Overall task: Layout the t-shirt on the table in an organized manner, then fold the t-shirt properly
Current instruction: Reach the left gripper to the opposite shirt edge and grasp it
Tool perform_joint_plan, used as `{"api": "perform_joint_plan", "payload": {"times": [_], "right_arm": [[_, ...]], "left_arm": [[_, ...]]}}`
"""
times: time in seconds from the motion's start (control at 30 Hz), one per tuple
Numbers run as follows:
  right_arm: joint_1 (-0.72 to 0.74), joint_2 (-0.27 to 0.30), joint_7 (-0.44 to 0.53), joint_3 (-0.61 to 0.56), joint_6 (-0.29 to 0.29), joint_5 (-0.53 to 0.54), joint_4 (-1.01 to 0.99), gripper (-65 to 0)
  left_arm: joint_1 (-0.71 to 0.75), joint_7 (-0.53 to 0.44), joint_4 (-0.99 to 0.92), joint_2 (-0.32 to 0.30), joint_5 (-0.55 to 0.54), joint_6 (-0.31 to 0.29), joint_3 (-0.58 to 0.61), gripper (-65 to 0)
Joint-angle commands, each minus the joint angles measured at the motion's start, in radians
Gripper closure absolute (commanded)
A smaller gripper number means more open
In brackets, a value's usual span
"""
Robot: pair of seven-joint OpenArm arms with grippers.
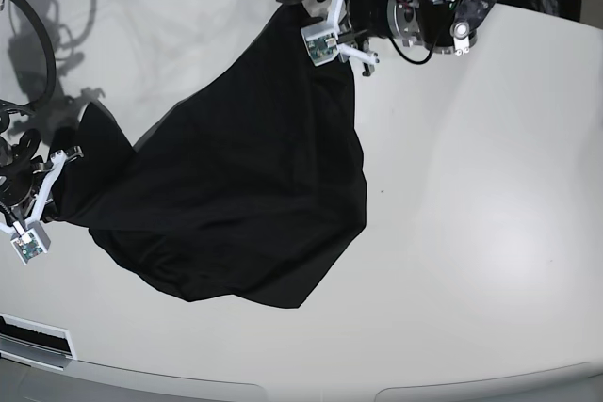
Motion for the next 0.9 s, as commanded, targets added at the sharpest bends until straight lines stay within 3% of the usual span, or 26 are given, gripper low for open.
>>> {"api": "perform_joint_plan", "payload": {"times": [0.0,0.1,0.23,0.3,0.47,0.53,0.73,0.87], "right_arm": [[0.016,0.020,0.019,0.011,-0.004,-0.001,0.013,0.0],[0.016,0.020,0.019,0.011,-0.004,-0.001,0.013,0.0],[0.016,0.020,0.019,0.011,-0.003,-0.001,0.013,0.0],[0.016,0.020,0.019,0.011,-0.003,-0.001,0.013,0.0],[0.016,0.020,0.030,0.011,0.035,0.000,0.013,0.0],[0.015,0.020,0.029,0.011,0.089,0.011,0.013,0.0],[0.013,0.020,-0.005,0.011,0.333,0.134,0.013,0.0],[0.013,0.020,-0.025,0.011,0.347,0.144,0.013,0.0]], "left_arm": [[-0.024,-0.020,-0.005,-0.002,-0.015,-0.002,0.013,-28.6],[-0.068,-0.020,-0.074,-0.002,0.032,0.006,0.055,-25.8],[-0.113,-0.021,-0.148,-0.002,0.109,0.141,0.078,0.0],[-0.127,-0.019,-0.155,-0.003,0.153,0.186,0.077,0.0],[-0.170,0.054,-0.153,-0.015,0.240,0.235,0.065,0.0],[-0.180,0.063,-0.149,-0.035,0.263,0.237,0.052,0.0],[-0.190,0.070,-0.121,-0.122,0.263,0.238,-0.020,0.0],[-0.190,0.085,-0.071,-0.209,0.208,0.237,-0.097,0.0]]}}
